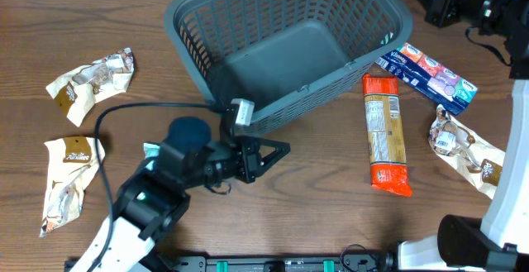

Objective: Pack container

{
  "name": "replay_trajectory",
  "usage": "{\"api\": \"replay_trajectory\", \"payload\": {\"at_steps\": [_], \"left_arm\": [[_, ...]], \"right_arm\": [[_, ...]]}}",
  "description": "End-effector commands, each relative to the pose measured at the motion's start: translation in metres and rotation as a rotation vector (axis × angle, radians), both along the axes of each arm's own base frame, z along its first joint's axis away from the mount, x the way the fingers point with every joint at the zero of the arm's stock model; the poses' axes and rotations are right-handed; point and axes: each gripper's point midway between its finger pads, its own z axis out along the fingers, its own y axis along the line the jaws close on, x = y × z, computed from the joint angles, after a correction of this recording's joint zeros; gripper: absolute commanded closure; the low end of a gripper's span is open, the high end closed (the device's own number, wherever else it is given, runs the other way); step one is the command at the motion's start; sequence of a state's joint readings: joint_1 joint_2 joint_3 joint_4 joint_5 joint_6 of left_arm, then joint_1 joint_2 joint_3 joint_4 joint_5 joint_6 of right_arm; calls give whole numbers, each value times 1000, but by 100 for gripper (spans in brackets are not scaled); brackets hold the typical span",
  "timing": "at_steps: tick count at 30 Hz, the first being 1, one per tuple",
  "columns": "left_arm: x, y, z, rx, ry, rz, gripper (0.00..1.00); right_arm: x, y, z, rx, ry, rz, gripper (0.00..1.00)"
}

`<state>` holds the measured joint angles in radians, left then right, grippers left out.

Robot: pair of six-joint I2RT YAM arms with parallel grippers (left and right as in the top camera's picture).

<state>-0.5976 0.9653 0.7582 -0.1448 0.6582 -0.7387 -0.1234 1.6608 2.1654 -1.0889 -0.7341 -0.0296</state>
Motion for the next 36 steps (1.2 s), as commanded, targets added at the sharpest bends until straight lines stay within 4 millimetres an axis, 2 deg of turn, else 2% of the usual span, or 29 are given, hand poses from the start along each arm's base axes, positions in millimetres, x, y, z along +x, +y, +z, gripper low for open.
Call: {"api": "replay_trajectory", "payload": {"at_steps": [1,6,15,21,28,36], "left_arm": [[13,-1,-12,60,-49,15,94],[18,-3,-23,86,-32,16,94],[27,2,-26,115,-52,66,94],[28,3,-27,124,-63,71,94],[33,6,-28,144,-82,95,94],[35,8,-29,158,-99,104,94]], "right_arm": [[4,7,-12,-1,3,99,99],[12,8,-37,6,76,117,99],[14,8,-84,-28,207,173,99],[18,-4,-98,-89,249,115,99],[8,-4,-105,-107,290,125,99],[-1,-23,-126,-202,391,46,99]]}}
